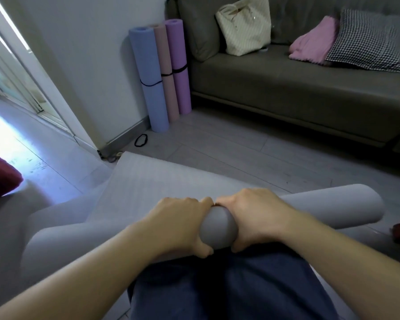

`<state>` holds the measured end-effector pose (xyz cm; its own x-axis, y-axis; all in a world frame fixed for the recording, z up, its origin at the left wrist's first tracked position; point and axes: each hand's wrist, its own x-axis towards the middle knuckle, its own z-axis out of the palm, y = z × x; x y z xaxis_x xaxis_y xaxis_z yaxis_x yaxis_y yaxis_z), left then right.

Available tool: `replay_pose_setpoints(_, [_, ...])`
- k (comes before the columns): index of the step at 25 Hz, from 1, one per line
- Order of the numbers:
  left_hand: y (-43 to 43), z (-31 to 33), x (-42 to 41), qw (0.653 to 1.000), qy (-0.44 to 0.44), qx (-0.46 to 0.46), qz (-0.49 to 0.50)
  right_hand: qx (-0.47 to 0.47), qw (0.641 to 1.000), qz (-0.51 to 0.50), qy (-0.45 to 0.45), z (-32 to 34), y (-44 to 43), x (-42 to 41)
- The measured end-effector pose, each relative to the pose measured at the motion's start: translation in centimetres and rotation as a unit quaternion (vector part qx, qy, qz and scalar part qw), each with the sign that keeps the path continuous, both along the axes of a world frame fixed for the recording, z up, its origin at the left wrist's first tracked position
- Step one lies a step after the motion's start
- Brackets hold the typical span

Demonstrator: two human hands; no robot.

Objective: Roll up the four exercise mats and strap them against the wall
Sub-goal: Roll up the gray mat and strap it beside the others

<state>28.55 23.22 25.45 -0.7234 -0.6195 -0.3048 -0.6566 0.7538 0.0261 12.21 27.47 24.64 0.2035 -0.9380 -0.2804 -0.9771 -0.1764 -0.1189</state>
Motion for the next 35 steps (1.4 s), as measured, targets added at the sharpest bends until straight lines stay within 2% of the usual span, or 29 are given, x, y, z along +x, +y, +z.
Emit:
replay_pose_setpoints(3, [0.2,1.3,0.6,0.993,-0.035,0.116,0.005,0.111,0.993,0.022,-0.034,1.5,0.8,0.4])
replay_pose_setpoints(5, [0.0,0.6,0.2,0.979,-0.066,0.194,0.003,0.154,0.986,0.020,-0.054,1.0,1.3,0.5])
replay_pose_setpoints(8, [-1.3,-1.2,-0.3,0.951,-0.075,0.298,0.011,0.091,0.995,0.001,-0.042,-0.9,2.9,0.5])
replay_pose_setpoints(11, [-2.4,-1.4,-0.9,0.930,-0.095,0.355,0.016,-0.034,0.998,0.023,0.047,-3.5,4.5,1.4])
replay_pose_setpoints(12, [-2.5,-1.4,-1.0,0.933,-0.110,0.343,0.009,-0.064,0.995,0.031,0.075,-4.3,4.7,1.6])
replay_pose_setpoints(14, [-2.2,-1.3,-0.7,0.955,-0.128,0.269,-0.002,-0.101,0.992,0.031,0.071,-4.9,4.5,1.6])
replay_pose_setpoints(17, [0.4,-2.0,0.8,0.994,-0.058,0.092,0.021,-0.015,0.999,0.035,0.012,-3.4,2.7,1.1])
replay_pose_setpoints(19, [2.8,-3.2,1.7,0.998,-0.031,-0.052,0.026,0.072,0.996,0.037,-0.036,-2.4,0.7,0.7])
replay_pose_setpoints(22, [3.8,-4.8,2.0,0.990,0.005,-0.122,0.063,0.195,0.976,0.031,-0.087,-1.9,-1.9,0.5])
replay_pose_setpoints(24, [2.9,-4.7,2.2,0.991,0.021,-0.115,0.070,0.179,0.980,0.022,-0.085,-2.0,-1.8,0.5])
replay_pose_setpoints(26, [1.8,-4.2,2.3,0.994,0.029,-0.086,0.068,0.046,0.998,0.041,-0.011,-2.9,0.0,0.3])
replay_pose_setpoints(28, [0.6,-3.4,2.1,0.997,0.029,-0.009,0.069,-0.116,0.988,0.076,0.069,-4.7,2.1,-0.2])
replay_pose_setpoints(30, [-0.9,-2.7,1.6,0.994,0.021,0.079,0.068,-0.208,0.972,0.089,0.063,-6.0,2.6,-0.7])
replay_pose_setpoints(31, [-1.6,-2.5,1.2,0.990,0.018,0.117,0.070,-0.187,0.977,0.082,0.057,-5.6,2.0,-0.9])
replay_pose_setpoints(35, [-3.6,-0.9,1.2,0.970,0.018,0.229,0.084,0.019,0.996,0.083,0.008,-0.9,-1.3,-1.2])
